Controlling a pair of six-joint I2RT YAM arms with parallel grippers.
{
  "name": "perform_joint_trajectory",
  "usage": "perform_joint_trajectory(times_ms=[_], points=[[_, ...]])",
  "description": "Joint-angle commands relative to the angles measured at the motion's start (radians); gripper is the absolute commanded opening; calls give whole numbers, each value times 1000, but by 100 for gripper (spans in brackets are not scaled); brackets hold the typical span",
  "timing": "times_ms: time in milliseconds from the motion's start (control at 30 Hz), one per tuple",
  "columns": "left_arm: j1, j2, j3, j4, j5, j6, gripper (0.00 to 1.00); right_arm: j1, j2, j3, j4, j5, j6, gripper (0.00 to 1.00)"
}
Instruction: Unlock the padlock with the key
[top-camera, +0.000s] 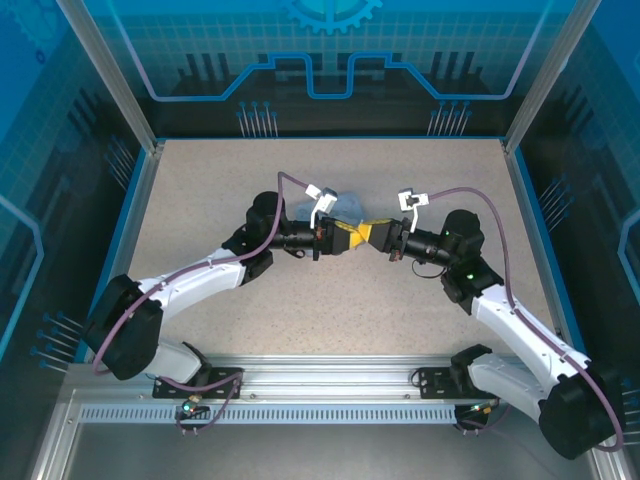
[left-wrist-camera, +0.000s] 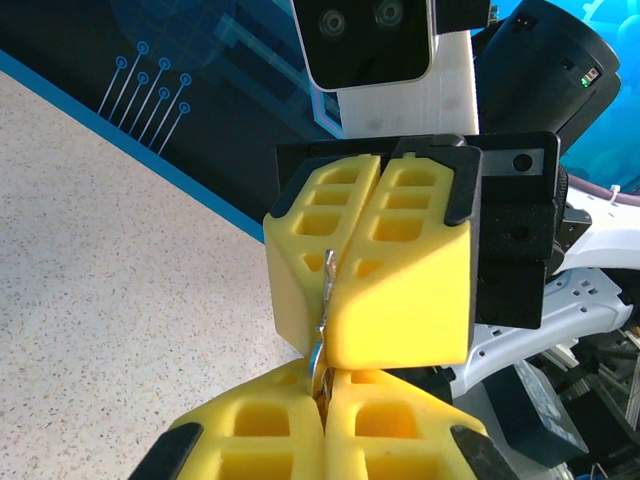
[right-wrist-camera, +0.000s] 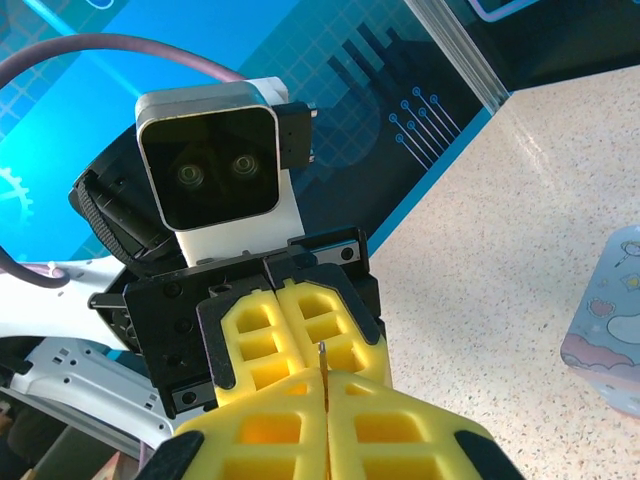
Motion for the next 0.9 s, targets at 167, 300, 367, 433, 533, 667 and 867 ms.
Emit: perform_joint_trajectory(times_ms=[167, 300, 367, 433, 533, 667, 867], points=[[-9, -46, 13, 15, -13, 24, 18, 17, -18, 15, -61, -5, -58, 0], [28, -114, -30, 2, -22, 6, 29, -6, -24, 26, -107, -15, -166, 0], [67, -152, -52, 4, -10, -22, 31, -11, -22, 31, -148, -41, -243, 0], [103, -190, -64, 10, 7, -47, 31, -11, -21, 33, -161, -80, -328, 0], [121, -221, -51, 8, 21, -47, 31, -2, -18, 53, -204, -108, -420, 0], [117, -198, -17, 48, 54, -65, 30, 30, 2, 88, -252, -110, -483, 0], [98, -131, 2, 113, 83, -88, 29, 56, 19, 93, -204, -102, -465, 0]])
